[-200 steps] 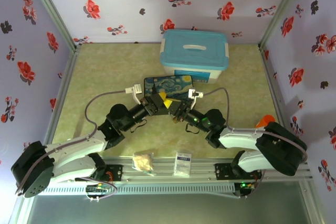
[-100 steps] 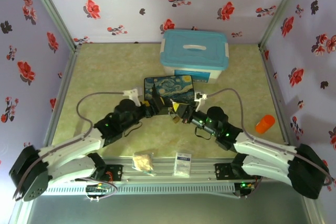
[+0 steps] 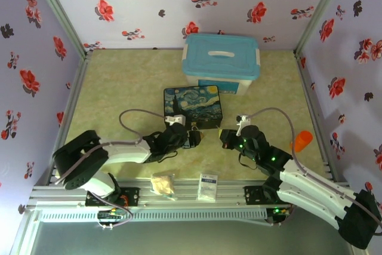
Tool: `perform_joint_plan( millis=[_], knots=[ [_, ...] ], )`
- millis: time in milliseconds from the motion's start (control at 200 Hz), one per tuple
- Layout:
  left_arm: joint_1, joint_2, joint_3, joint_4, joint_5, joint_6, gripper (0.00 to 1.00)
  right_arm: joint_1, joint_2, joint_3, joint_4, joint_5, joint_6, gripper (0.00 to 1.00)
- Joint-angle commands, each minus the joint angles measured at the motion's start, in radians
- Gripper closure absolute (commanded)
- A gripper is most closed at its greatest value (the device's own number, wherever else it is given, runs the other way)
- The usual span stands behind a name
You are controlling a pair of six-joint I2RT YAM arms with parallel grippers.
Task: Unlock the padlock with the key
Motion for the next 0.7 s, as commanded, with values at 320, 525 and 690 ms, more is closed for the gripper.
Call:
perform_joint_plan(
  millis=[320, 525, 690],
  knots=[
    [-0.081, 0.241, 0.086, 0.139, -0.091, -0.111, 0.29, -0.005, -0.033, -0.048, 0.018, -0.003, 0.021, 1.00],
    [-0.078, 0.293, 0.069, 0.229, -0.087, -0.127, 0.56, -0.005, -0.033, -0.067, 0.032, 0.016, 0.027, 1.00],
    [-0.076, 0.276, 0.056, 0.244, -0.081, -0.117, 0.72, -0.006, 0.060, -0.130, 0.206, -0.117, 0.057, 1.00]
  ],
)
